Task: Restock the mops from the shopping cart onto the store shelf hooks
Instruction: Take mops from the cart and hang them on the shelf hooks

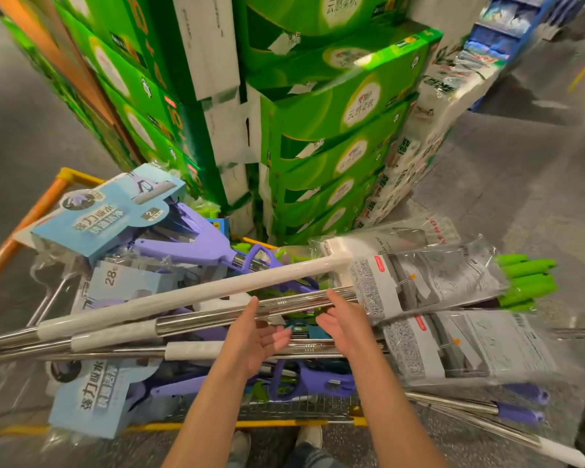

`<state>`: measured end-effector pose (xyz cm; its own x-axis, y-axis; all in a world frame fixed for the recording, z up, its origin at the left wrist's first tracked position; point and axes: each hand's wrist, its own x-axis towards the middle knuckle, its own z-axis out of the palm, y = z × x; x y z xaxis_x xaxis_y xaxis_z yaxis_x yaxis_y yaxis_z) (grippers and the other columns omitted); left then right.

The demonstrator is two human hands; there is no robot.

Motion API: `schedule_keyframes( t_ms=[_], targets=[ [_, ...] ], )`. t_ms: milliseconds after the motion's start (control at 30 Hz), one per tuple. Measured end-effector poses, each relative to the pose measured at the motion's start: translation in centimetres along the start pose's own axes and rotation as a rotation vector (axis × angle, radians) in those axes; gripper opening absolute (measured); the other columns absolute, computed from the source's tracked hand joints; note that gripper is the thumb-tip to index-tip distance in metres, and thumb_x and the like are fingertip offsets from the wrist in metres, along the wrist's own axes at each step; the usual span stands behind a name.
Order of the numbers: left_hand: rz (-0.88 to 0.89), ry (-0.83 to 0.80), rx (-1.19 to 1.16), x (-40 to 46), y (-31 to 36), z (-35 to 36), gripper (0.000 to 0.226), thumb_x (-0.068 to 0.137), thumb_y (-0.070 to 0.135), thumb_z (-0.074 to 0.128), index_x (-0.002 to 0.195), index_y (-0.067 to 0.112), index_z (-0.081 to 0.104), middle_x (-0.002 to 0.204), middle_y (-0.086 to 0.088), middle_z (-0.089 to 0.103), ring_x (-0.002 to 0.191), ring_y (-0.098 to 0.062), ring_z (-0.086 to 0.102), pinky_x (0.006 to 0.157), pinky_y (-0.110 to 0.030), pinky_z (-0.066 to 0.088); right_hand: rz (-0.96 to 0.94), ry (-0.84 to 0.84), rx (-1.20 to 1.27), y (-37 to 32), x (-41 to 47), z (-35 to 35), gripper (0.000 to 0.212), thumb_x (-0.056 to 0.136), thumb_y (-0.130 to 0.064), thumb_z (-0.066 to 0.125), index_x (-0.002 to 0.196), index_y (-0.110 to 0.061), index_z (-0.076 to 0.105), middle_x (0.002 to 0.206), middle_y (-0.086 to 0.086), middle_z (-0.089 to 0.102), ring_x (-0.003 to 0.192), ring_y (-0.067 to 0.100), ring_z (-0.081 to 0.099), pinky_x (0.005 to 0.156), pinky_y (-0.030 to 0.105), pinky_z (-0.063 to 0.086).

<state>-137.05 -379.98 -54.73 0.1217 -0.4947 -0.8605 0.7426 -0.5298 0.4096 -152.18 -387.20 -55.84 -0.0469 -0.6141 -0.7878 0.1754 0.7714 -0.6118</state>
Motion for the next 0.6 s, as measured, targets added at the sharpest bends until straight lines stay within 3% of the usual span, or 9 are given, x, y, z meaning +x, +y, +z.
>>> schedule_keyframes(
  t_ms=[67, 133, 200, 333, 433, 533, 600],
  targets=[
    [0.02, 0.02, -0.16, 0.3, -0.3, 0.3, 0.048, 0.105, 0.039, 0.049, 0.141, 0.008, 0.044, 0.121, -0.029, 0.058, 0.115, -0.042, 0.062, 0.089, -0.045, 0.054, 0.016, -0.041, 0.197, 0.0, -0.3, 0.5, 0.059, 0.099, -0.015, 0.061, 0.147, 0.006, 0.034, 0.15, 0.028, 0.039, 0.135, 0.041, 0.046, 0.11, 0.046, 0.044],
    [0.061, 0.038, -0.268, 0.4, -0.6, 0.7, 0.044, 0.106, 0.033, 0.048, 0.141, 0.006, 0.048, 0.131, -0.028, 0.057, 0.123, -0.042, 0.058, 0.098, -0.046, 0.05, 0.025, -0.055, 0.284, 0.3, -0.3, 0.8, 0.058, 0.1, -0.012, 0.06, 0.148, 0.005, 0.033, 0.153, 0.03, 0.034, 0.137, 0.043, 0.043, 0.107, 0.046, 0.046],
    [0.105, 0.055, -0.286, 0.2, -0.8, 0.9, 0.036, 0.106, 0.028, 0.047, 0.133, 0.004, 0.052, 0.123, -0.026, 0.061, 0.123, -0.041, 0.058, 0.102, -0.047, 0.049, 0.014, -0.044, 0.305, 0.7, -0.5, 1.0, 0.055, 0.1, -0.011, 0.059, 0.147, 0.004, 0.036, 0.149, 0.03, 0.039, 0.135, 0.043, 0.046, 0.107, 0.047, 0.046],
    [0.149, 0.037, -0.239, -0.5, -1.5, 0.7, 0.03, 0.105, 0.023, 0.05, 0.125, 0.001, 0.055, 0.1, -0.021, 0.067, 0.096, -0.034, 0.067, 0.091, -0.042, 0.051, -0.048, -0.013, 0.268, 1.1, -0.8, 0.8, 0.042, 0.1, -0.008, 0.058, 0.138, 0.003, 0.048, 0.128, 0.023, 0.062, 0.109, 0.033, 0.063, 0.092, 0.045, 0.052],
    [0.16, 0.036, -0.225, -1.3, -1.7, 0.6, 0.027, 0.104, 0.022, 0.052, 0.116, -0.001, 0.058, 0.096, -0.021, 0.069, 0.089, -0.03, 0.069, 0.08, -0.039, 0.056, -0.085, 0.021, 0.25, 1.3, -1.1, 0.8, 0.039, 0.099, -0.008, 0.06, 0.135, 0.003, 0.05, 0.124, 0.022, 0.064, 0.101, 0.031, 0.066, 0.078, 0.041, 0.054],
    [0.164, 0.048, -0.229, -2.0, -1.6, 0.1, 0.022, 0.101, 0.021, 0.059, 0.104, 0.0, 0.063, 0.087, -0.021, 0.073, 0.084, -0.029, 0.072, 0.066, -0.033, 0.063, -0.11, 0.009, 0.27, 1.4, -1.8, 1.1, 0.037, 0.1, -0.009, 0.058, 0.134, 0.001, 0.049, 0.121, 0.021, 0.065, 0.096, 0.029, 0.068, 0.077, 0.043, 0.055],
    [0.165, 0.043, -0.228, -2.4, -1.5, -0.2, 0.022, 0.098, 0.021, 0.063, 0.101, 0.0, 0.065, 0.084, -0.019, 0.075, 0.081, -0.028, 0.074, 0.064, -0.031, 0.063, -0.132, 0.005, 0.278, 1.3, -2.3, 1.4, 0.034, 0.102, -0.011, 0.054, 0.134, -0.001, 0.047, 0.119, 0.02, 0.064, 0.093, 0.03, 0.068, 0.074, 0.044, 0.056]
  ],
)
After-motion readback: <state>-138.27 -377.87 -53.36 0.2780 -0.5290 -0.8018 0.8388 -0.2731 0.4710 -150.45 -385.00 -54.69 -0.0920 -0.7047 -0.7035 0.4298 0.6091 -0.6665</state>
